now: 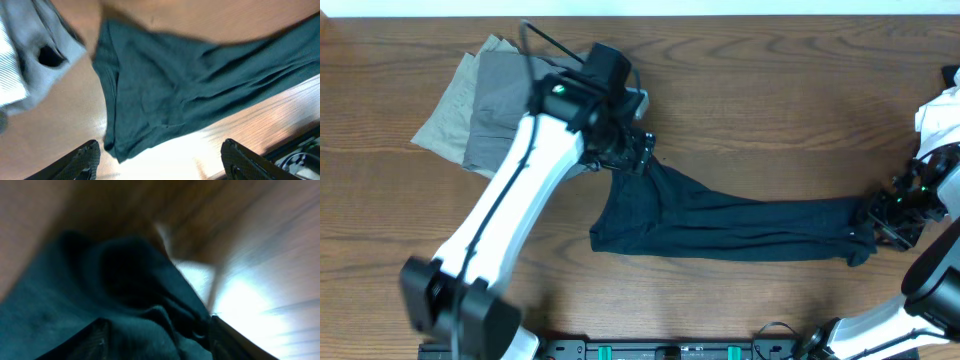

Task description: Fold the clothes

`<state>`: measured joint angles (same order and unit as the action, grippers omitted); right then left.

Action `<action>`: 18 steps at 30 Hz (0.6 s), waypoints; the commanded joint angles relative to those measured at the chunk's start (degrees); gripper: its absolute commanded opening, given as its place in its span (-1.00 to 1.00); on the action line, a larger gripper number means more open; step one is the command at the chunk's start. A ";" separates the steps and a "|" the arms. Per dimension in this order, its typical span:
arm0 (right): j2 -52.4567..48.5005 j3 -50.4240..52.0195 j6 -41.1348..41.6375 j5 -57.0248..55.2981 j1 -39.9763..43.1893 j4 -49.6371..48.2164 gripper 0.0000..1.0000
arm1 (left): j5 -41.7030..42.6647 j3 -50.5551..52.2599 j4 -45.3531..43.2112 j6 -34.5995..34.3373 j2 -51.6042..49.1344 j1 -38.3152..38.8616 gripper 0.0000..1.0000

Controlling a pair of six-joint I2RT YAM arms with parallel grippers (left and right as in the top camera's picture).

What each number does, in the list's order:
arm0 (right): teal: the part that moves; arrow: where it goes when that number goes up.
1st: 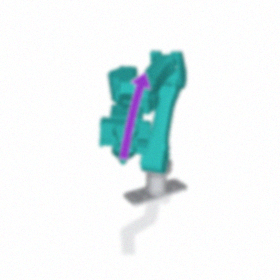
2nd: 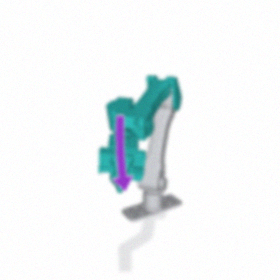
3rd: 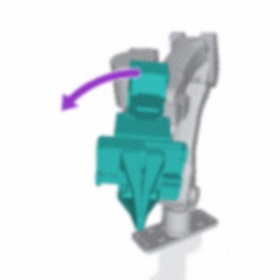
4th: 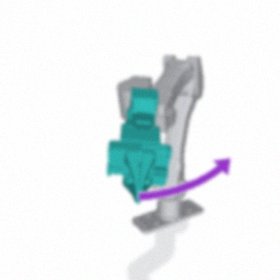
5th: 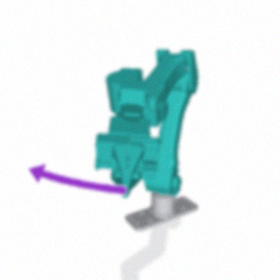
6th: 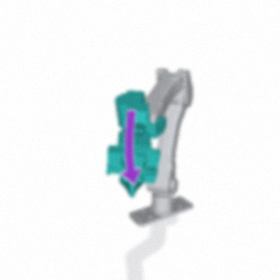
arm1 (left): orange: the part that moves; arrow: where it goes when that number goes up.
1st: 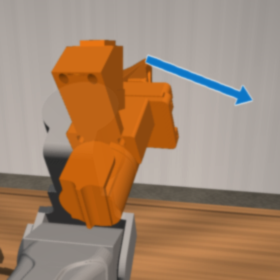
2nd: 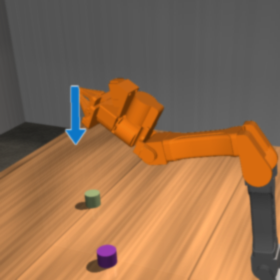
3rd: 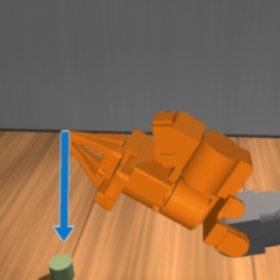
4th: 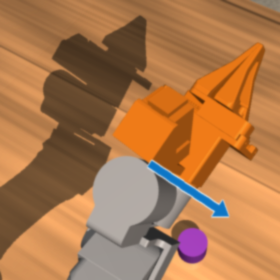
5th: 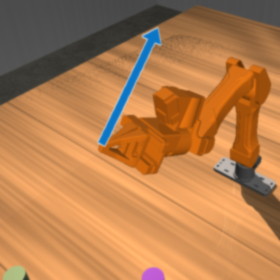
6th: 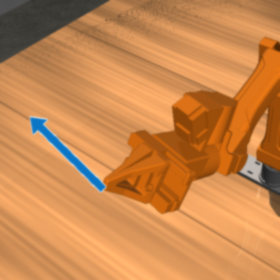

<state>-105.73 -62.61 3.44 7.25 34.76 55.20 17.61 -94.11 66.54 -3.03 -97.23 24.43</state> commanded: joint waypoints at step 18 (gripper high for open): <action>2.25 -23.93 -1.79 -0.33 1.60 14.91 -0.98 | -6.97 -0.96 -2.43 0.83 5.09 -0.63 0.79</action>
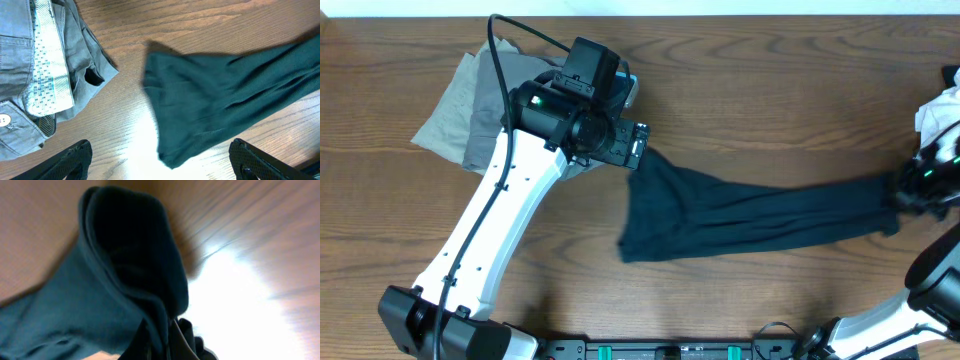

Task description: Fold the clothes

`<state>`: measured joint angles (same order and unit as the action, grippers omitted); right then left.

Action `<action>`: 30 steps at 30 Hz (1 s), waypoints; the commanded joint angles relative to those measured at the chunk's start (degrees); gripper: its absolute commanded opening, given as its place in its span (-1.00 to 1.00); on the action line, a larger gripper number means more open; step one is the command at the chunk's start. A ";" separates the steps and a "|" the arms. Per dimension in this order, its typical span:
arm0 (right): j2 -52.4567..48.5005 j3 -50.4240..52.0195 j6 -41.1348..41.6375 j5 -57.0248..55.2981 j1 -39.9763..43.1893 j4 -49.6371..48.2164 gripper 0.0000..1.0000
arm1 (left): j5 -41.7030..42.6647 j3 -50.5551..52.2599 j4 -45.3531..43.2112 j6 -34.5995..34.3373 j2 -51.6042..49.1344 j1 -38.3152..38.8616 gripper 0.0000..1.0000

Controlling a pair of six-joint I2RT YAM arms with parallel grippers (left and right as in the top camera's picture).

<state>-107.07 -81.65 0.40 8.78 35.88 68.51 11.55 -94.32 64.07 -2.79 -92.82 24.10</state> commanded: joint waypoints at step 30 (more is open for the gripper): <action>6.36 8.59 1.27 -6.19 -38.53 0.22 0.46 | -0.02 -0.72 0.92 -1.79 0.72 -0.31 0.96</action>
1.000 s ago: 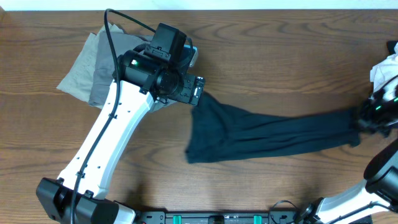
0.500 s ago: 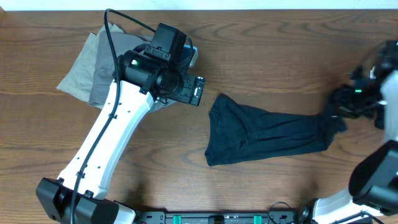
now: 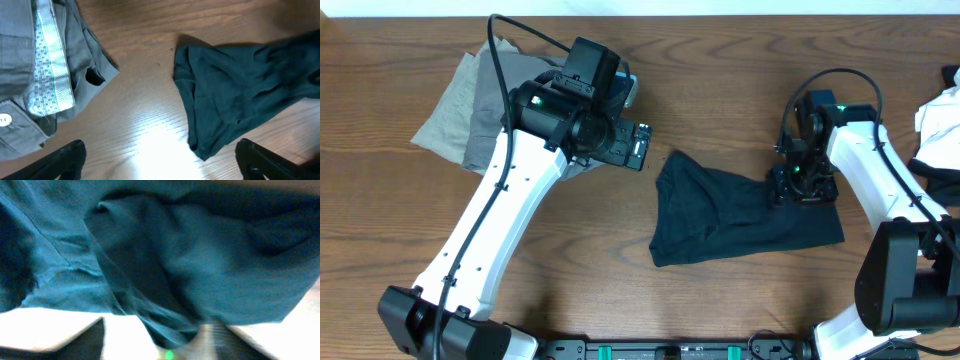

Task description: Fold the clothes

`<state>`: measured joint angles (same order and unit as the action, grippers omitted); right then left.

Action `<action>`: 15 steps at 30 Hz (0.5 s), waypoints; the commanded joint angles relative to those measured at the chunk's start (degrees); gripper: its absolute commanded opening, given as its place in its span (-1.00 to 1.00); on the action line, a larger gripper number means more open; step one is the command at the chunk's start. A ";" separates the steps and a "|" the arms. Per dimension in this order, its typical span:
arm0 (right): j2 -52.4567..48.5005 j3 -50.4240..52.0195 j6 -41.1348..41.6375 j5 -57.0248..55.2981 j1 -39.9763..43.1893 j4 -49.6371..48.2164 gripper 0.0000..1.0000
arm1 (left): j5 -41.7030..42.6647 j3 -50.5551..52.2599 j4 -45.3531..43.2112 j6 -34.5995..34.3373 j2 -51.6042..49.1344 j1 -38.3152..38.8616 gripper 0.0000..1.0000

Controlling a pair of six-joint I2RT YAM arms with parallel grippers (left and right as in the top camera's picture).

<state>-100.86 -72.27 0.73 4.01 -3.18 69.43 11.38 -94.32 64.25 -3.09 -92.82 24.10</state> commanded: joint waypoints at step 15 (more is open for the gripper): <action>0.15 -7.23 -0.63 14.97 12.17 -2.14 0.43 | 7.82 21.81 -17.14 -15.43 -4.37 -0.31 0.96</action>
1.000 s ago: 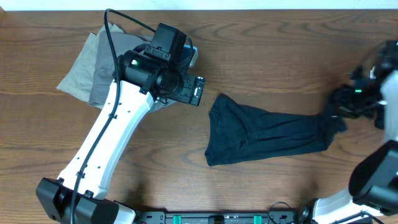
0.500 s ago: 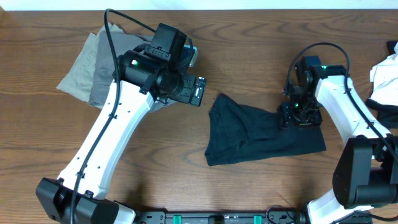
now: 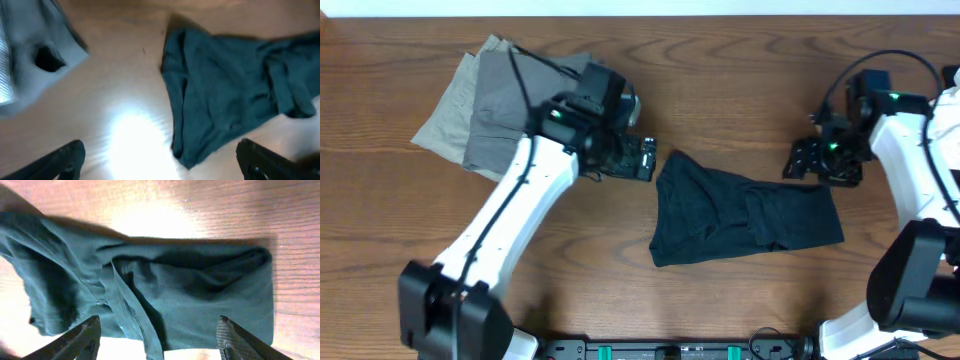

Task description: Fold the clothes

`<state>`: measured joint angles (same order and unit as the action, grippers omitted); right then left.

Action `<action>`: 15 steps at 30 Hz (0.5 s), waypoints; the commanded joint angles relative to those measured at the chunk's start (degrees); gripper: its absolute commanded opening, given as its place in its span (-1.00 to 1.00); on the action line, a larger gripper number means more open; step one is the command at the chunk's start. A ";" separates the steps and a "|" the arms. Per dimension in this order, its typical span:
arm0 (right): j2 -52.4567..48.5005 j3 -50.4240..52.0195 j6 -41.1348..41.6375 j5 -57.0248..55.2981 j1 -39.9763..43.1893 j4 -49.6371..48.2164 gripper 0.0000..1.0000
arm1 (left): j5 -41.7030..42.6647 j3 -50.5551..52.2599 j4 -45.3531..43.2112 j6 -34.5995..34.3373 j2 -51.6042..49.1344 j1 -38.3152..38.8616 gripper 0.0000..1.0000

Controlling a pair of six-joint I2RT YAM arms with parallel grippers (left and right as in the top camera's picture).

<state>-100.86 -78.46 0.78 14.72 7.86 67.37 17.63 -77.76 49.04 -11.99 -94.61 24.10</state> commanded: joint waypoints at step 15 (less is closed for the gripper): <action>0.15 -1.05 -0.90 4.85 1.51 -1.88 0.40 | 22.86 13.35 -23.87 -18.01 -19.08 4.09 0.94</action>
<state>-100.86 -78.61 0.60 18.37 9.15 65.69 35.88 -64.95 26.57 -26.83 -109.30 26.26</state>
